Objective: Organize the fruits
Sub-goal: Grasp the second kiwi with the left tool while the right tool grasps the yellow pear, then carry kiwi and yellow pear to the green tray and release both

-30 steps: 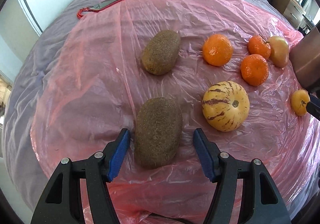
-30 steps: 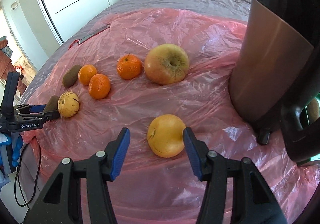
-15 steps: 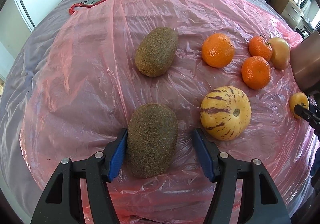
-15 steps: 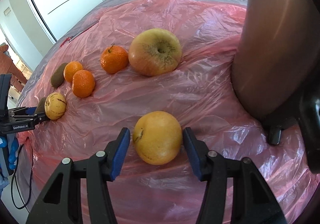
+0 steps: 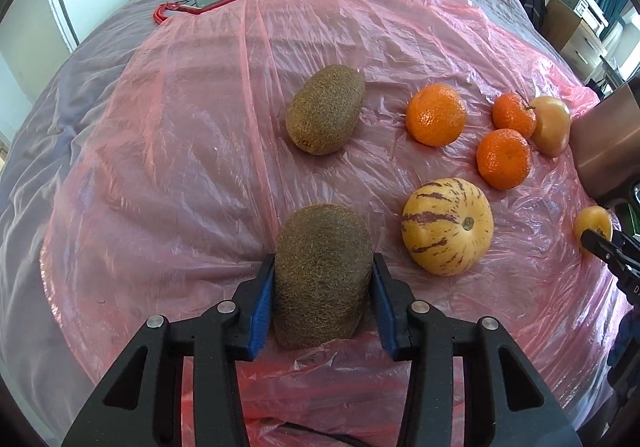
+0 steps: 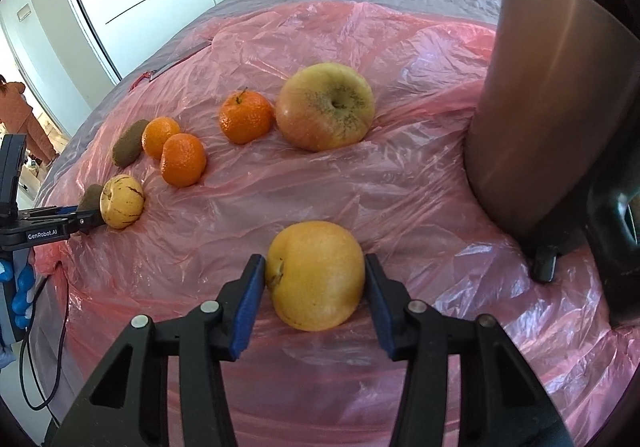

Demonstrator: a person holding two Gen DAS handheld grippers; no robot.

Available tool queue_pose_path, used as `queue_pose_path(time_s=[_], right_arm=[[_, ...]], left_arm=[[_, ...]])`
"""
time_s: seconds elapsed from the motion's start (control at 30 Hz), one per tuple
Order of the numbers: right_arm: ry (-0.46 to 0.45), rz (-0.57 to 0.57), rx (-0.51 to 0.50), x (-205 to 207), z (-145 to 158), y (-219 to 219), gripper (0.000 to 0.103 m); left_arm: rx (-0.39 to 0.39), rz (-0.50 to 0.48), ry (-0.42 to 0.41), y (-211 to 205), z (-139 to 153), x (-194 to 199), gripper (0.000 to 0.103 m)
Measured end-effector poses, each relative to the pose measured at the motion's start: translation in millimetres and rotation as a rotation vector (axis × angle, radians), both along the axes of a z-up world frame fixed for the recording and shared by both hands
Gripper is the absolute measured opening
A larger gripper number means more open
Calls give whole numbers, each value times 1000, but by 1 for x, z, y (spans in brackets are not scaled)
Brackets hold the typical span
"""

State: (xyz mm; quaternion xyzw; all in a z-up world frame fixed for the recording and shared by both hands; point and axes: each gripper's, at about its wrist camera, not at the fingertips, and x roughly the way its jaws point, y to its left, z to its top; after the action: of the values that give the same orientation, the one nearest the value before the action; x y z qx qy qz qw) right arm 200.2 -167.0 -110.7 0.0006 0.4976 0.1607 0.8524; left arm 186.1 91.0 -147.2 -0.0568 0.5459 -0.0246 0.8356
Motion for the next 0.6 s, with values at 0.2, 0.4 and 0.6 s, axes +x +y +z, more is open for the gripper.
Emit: queue_pose_path(time_s=[0.2,0.4,0.6], right_arm=[[-27,25,9,-21,25,3,28],[-62,32,24,-56,53,-1,28],[-102,4,27,-98,79,-22,27]], left_arm=[[-22,22,-35,2,19,-22,39],[-32,-3,-93,-6,51,-53,39],[-47,-69,-158,-34,85,-92,39]])
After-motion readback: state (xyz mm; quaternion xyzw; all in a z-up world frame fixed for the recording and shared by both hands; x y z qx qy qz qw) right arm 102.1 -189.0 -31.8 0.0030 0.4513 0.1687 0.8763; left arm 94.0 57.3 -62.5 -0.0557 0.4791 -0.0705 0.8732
